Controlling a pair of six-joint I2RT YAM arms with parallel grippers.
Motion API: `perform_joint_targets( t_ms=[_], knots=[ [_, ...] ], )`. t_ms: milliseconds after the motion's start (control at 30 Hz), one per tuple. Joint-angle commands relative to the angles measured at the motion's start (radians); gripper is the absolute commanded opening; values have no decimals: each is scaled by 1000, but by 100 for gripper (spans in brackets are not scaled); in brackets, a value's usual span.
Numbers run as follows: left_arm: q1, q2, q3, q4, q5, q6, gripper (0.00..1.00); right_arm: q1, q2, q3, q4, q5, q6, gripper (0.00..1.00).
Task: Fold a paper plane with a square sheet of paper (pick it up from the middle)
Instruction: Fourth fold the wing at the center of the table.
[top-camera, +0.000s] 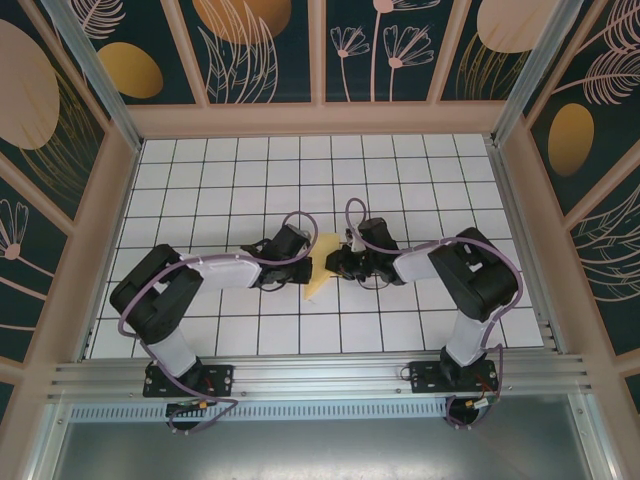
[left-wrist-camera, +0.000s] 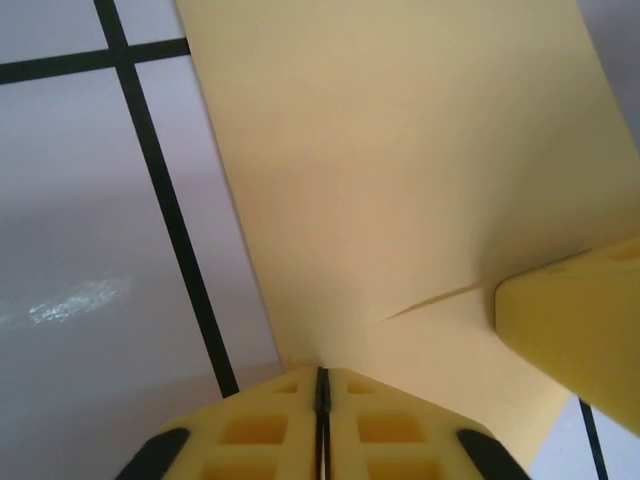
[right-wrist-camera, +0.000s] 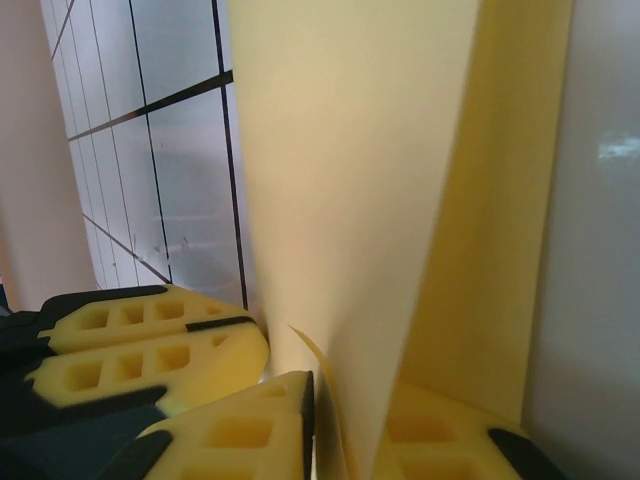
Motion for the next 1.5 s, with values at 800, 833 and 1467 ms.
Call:
perform_joint_targets(
  t_ms=[800, 833, 1467],
  knots=[
    [-98, -167, -93, 84, 7, 90, 43, 71, -172, -41, -64, 266, 283, 13],
    [-102, -159, -88, 79, -9, 97, 44, 71, -171, -35, -69, 266, 282, 14],
    [-175, -47, 15, -4, -227, 150, 40, 71, -177, 4, -108, 254, 261, 14]
  ],
)
